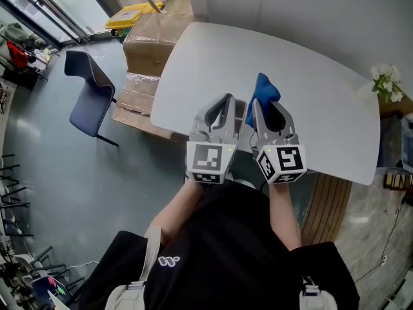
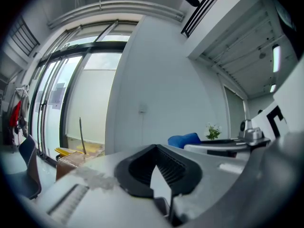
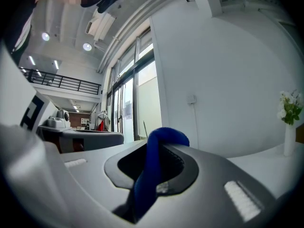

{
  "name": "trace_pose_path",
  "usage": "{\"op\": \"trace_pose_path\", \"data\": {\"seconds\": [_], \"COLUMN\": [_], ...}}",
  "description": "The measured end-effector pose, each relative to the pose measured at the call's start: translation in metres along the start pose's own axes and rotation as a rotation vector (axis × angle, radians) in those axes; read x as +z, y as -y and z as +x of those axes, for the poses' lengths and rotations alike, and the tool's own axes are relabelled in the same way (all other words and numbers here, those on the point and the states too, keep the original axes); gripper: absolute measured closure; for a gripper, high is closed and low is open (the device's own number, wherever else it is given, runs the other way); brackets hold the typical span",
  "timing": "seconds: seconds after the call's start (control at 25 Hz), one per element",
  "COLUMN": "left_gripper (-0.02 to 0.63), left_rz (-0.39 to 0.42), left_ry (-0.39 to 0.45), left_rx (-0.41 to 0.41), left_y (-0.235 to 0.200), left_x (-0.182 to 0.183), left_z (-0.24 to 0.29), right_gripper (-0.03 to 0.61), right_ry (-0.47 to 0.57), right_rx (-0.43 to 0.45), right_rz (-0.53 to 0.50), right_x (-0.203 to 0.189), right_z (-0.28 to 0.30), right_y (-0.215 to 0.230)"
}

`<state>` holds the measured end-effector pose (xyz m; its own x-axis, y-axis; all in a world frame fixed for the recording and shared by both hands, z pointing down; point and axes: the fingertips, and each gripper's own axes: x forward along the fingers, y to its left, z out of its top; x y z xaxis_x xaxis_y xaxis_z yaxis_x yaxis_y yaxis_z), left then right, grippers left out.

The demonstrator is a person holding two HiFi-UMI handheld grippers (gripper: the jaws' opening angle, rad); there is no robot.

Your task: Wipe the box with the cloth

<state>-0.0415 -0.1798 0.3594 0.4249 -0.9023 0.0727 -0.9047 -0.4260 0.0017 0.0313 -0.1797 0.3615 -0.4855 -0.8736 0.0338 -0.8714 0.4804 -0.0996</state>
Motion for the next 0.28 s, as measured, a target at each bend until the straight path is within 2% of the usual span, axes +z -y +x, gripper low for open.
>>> {"op": "trace_pose_path", "data": {"seconds": [0.28], "left_gripper": [0.614], "left_rz": [-0.011], "left_ry": [-0.016], "left_rx": [0.0], "left_y": [-0.0082], "left_x": [-0.0066], "left_z": [-0.0043], "right_gripper": [0.526], "right_ry": [-0.004], "right_rx": [0.013], "right_rz": [-0.002], "right_x": [-0.0035], "right_z": [0.0076], "right_y": [-0.0069]}}
